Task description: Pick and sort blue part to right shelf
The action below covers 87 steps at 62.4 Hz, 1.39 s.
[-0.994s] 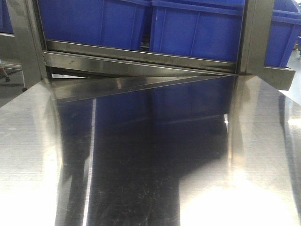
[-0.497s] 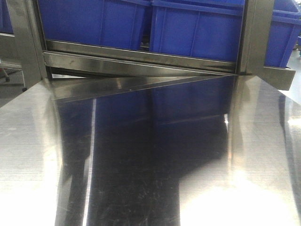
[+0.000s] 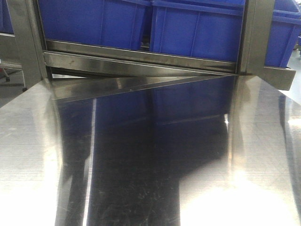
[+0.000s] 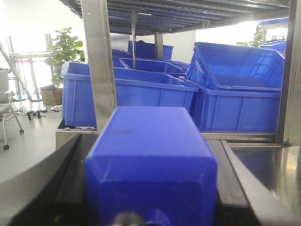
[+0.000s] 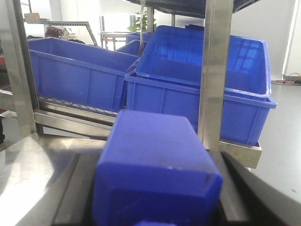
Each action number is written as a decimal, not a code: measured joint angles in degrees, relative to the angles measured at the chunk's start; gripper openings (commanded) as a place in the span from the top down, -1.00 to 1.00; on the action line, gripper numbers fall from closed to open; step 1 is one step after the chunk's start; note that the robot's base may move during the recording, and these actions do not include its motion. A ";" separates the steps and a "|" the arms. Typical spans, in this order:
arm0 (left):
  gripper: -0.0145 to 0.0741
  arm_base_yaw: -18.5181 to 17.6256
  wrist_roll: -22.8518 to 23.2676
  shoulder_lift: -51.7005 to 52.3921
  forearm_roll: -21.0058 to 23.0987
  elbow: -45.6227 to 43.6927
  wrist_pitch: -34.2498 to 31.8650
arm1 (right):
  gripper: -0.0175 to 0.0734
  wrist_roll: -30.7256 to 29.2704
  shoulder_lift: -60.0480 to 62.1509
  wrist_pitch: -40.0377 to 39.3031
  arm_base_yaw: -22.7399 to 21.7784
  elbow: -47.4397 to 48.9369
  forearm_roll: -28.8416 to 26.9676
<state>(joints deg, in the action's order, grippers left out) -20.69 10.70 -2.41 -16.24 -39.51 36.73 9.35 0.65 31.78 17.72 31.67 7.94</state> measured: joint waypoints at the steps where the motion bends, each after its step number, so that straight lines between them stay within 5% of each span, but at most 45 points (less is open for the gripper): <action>1: 0.06 0.00 0.00 0.00 0.00 0.00 0.00 | 0.18 0.00 0.00 0.00 0.00 0.00 0.00; 87: 0.06 0.00 0.00 0.09 0.00 0.13 0.00 | 0.18 0.00 0.00 0.00 0.00 0.00 0.12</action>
<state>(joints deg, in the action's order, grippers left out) -20.69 10.70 -2.33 -16.24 -39.37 36.73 9.35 0.65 31.78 17.72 31.67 8.06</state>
